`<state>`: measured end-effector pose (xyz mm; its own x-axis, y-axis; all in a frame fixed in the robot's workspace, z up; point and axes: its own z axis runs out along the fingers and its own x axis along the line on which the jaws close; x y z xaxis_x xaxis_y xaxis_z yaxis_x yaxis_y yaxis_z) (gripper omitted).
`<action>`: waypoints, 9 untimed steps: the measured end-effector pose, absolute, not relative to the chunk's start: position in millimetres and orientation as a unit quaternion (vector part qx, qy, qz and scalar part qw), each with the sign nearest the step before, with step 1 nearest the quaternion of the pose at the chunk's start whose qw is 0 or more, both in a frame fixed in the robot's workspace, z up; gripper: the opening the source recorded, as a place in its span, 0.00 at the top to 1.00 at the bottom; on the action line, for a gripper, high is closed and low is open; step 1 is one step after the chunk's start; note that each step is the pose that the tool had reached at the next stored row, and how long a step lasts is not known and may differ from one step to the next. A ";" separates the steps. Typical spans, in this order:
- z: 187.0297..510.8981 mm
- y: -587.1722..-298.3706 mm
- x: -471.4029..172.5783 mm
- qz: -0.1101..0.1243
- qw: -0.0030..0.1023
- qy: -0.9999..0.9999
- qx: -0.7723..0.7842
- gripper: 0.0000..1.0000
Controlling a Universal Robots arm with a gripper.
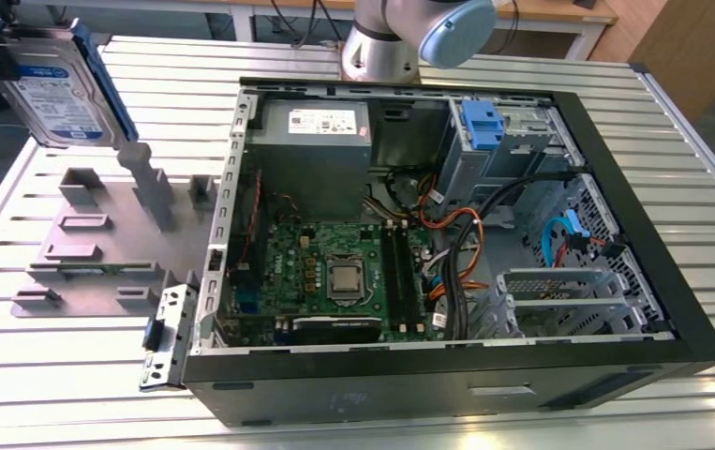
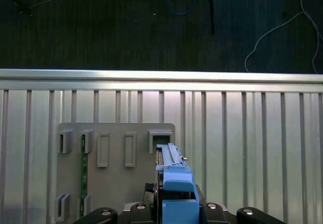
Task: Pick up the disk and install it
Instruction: 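Pick up the disk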
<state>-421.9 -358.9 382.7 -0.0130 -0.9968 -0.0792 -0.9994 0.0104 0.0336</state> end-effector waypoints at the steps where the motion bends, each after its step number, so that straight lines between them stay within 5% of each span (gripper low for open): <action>1: 383.0 -358.9 -421.9 0.040 0.016 0.711 -0.702 0.63; 9: 385.6 -358.9 -421.9 0.040 0.016 0.711 -0.702 0.63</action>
